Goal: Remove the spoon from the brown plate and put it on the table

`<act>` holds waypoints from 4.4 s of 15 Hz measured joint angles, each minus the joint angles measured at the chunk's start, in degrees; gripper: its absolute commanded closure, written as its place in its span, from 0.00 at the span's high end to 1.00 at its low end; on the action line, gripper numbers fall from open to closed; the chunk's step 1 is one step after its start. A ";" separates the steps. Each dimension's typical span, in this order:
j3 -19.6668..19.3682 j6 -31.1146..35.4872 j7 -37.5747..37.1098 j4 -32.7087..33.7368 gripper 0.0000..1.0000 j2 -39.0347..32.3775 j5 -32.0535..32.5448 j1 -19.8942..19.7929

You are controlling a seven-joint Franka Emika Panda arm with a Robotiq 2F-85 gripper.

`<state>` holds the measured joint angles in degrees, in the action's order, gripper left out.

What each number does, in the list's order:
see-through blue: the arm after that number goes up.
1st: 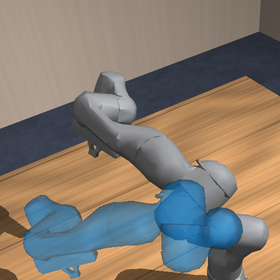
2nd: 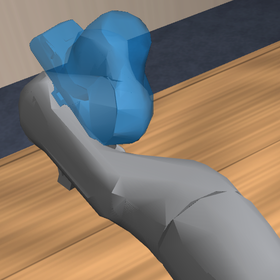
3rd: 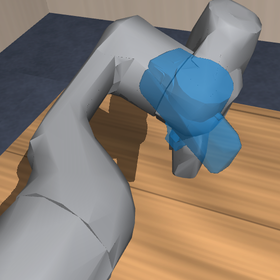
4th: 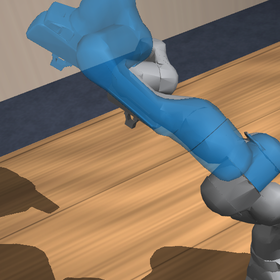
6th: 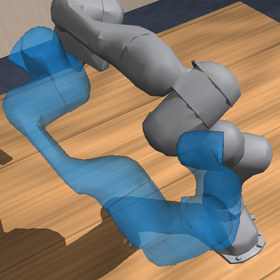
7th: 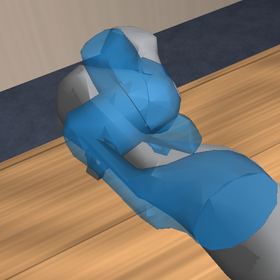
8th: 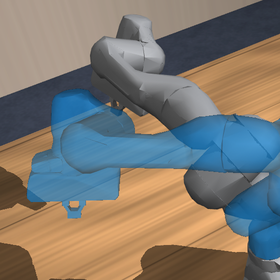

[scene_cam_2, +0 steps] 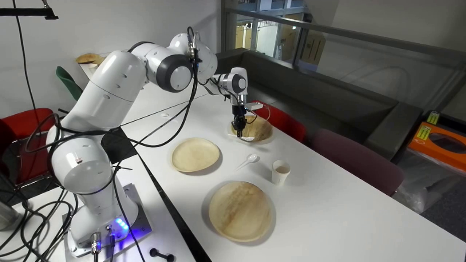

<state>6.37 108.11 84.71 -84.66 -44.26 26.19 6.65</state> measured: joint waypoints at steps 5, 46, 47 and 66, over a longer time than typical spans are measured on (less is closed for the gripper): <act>1.54 -0.03 13.16 -0.86 0.02 0.10 0.09 0.02; -5.76 46.44 63.26 -49.35 0.02 29.69 12.54 -11.74; -5.84 45.47 61.82 -48.42 0.02 29.13 12.45 -11.24; -5.28 37.72 58.00 -36.38 0.02 16.72 12.23 -7.35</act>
<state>1.09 145.83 142.72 -121.04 -27.54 38.42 -0.70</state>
